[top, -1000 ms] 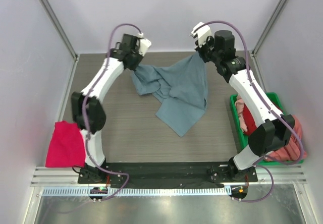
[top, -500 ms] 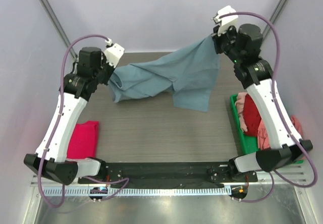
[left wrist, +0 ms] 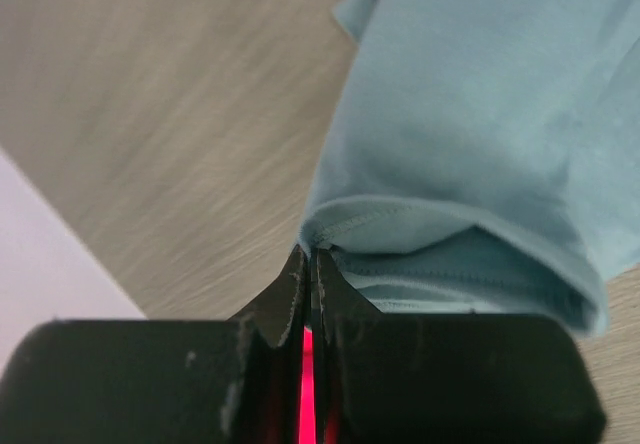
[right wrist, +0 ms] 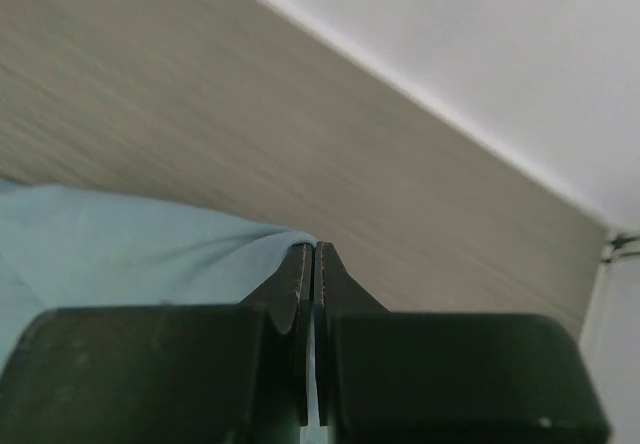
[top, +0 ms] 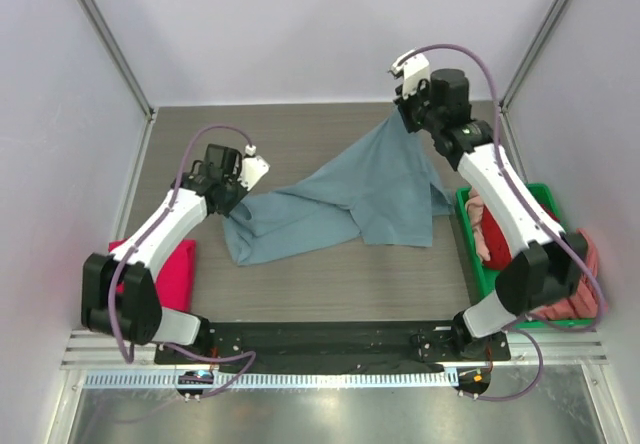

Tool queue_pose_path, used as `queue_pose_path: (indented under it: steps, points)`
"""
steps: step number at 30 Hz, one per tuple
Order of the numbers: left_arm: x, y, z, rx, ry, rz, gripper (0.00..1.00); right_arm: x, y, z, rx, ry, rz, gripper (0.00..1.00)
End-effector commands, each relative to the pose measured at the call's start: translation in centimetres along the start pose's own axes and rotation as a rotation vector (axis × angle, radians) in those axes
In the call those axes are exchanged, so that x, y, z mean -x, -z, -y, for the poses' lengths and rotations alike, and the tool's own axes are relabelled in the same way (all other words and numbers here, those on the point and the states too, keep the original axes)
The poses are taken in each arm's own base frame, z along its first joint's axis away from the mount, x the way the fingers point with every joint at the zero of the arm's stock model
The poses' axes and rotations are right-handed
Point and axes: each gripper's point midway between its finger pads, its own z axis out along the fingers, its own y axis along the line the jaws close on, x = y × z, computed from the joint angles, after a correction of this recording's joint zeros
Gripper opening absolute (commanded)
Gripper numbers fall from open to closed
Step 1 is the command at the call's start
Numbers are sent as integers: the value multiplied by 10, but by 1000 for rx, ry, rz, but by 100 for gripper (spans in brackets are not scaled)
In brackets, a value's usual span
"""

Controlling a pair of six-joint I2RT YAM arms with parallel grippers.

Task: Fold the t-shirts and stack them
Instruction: Flatten the tshirt out

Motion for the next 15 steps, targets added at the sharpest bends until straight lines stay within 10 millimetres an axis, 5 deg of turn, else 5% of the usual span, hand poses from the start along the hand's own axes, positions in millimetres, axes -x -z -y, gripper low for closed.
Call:
queue_pose_path:
  steps: [1, 9, 15]
  points:
    - [15, -21, -18, 44, 16, 60, 0, -9, -25, 2, 8, -6, 5, 1]
    - [-8, -38, -32, 42, 53, 12, 1, -32, -54, 2, 22, -28, -43, 1]
    - [-11, -32, -34, 57, 92, 0, 45, -41, -58, -2, 38, -34, -59, 1]
